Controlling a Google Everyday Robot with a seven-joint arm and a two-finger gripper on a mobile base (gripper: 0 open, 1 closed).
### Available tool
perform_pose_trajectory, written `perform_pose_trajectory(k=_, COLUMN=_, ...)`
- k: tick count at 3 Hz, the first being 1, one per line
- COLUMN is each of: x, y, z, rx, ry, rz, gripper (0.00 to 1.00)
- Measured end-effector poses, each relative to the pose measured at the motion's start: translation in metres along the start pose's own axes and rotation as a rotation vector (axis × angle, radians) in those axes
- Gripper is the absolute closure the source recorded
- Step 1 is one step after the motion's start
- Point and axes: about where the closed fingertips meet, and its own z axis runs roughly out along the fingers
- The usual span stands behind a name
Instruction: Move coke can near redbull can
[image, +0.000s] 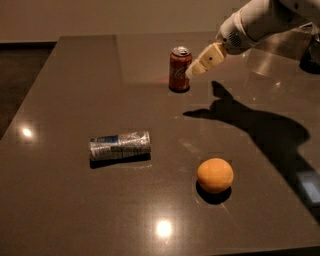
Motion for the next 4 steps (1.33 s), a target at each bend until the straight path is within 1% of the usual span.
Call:
perform_pose_trajectory(k=1, x=-0.013, y=-0.006, z=0.029, rx=-0.024, ry=-0.031, rz=0.024, gripper=0.0)
perform_pose_trajectory(k=2, x=-0.023, y=-0.009, z=0.05, rx=-0.043, ry=-0.047, rz=0.037, gripper=0.0)
perform_pose_trajectory(k=3, x=-0.031, y=-0.006, z=0.064, rx=-0.068, ry=-0.059, rz=0.04, gripper=0.18)
perform_pose_trajectory(k=4, x=-0.034, y=-0.002, z=0.072, rx=-0.091, ry=-0.069, rz=0.04, gripper=0.41)
